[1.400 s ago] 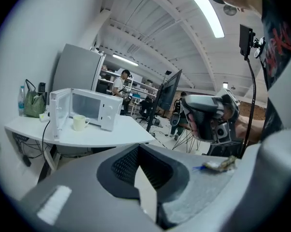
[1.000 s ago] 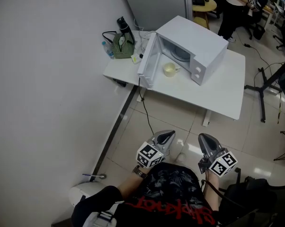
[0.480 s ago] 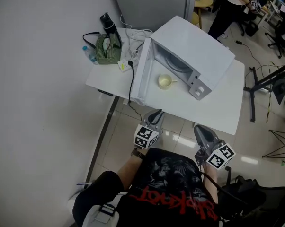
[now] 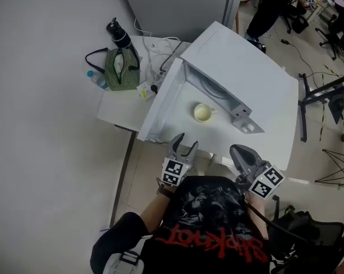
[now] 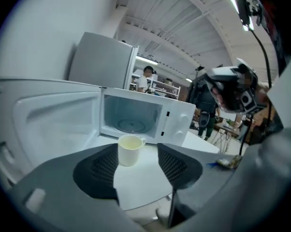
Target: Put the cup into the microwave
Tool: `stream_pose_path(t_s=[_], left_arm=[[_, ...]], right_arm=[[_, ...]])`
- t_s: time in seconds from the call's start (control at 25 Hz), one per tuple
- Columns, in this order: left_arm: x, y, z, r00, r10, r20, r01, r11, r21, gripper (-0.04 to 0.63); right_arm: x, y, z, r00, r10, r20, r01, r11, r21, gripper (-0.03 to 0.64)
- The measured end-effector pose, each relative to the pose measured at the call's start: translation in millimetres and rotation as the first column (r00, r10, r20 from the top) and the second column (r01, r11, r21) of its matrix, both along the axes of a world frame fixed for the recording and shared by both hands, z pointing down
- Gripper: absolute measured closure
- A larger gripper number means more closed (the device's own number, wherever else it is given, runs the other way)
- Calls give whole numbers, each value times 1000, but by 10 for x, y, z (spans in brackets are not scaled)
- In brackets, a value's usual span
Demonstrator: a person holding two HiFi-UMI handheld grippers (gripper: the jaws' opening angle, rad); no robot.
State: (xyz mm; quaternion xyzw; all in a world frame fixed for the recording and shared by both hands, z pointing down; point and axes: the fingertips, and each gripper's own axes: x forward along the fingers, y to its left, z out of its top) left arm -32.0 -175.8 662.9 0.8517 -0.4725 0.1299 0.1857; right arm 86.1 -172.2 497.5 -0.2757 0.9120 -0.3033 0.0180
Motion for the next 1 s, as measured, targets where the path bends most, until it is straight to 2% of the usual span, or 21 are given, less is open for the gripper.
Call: stream_pose_path(t_s=[0.08, 0.12, 0.16, 0.2, 0.4, 0.56, 1.0], left_arm=[[130, -58, 257, 999, 54, 7, -53, 997, -52, 270], [155, -114, 385, 999, 53, 1, -52, 995, -85, 185], [177, -178, 492, 999, 45, -4, -45, 993, -113, 142], [201, -240, 589, 999, 42, -2, -41, 990, -137, 132], [282, -488, 1083, 993, 87, 79, -66, 971, -229, 115], [350, -750, 1321, 992, 95, 88, -69, 963, -261, 112], [599, -1383, 1493, 976, 179, 125, -149, 964, -219, 128]], right_arm=[[-38, -130, 48, 1000, -21, 3, 21, 1000, -6, 615], [-44, -198, 40, 1000, -30, 7, 30, 1000, 0, 615], [-36, -262, 10, 999, -39, 10, 39, 999, 13, 615], [-16, -317, -33, 999, -50, 11, 50, 998, 29, 615], [180, -443, -122, 998, -59, 26, 58, 997, 52, 615], [384, -458, -129, 1000, -29, 12, 29, 999, 43, 615], [672, -444, -73, 995, 96, -32, -95, 995, 19, 615]])
